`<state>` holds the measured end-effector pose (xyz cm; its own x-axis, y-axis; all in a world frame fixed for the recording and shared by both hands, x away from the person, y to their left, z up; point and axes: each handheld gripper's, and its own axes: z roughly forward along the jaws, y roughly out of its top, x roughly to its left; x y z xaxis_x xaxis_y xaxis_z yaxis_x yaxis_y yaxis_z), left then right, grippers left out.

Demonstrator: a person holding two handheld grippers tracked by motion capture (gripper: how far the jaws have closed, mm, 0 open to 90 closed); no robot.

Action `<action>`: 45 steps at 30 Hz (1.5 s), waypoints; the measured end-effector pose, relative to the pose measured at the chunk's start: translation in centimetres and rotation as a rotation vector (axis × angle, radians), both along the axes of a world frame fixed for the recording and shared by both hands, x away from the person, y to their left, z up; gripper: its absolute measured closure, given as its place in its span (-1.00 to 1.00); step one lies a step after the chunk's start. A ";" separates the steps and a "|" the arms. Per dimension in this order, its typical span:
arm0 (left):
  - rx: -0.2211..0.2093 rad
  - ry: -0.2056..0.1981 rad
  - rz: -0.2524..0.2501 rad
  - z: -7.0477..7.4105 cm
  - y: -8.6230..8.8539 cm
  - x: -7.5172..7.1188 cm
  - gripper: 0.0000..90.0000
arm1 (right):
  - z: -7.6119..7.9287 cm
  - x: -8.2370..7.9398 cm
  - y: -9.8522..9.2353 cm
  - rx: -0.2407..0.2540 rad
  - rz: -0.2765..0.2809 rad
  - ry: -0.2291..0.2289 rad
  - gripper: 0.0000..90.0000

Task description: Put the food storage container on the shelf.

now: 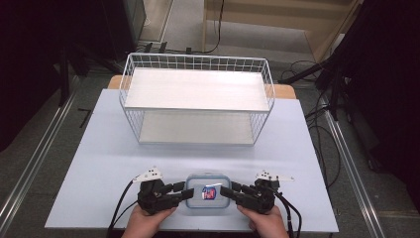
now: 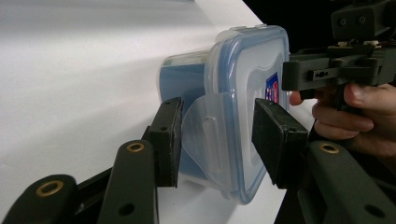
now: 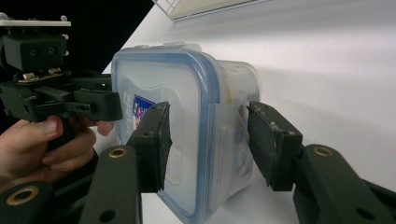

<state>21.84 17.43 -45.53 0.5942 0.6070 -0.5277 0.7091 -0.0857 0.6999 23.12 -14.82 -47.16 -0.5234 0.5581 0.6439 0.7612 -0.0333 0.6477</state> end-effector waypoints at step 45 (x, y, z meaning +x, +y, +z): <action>-0.019 -0.075 0.023 0.7 -0.1 -1.1 0.19 | 1.0 -0.9 -0.1 -0.008 0.010 -0.100 0.16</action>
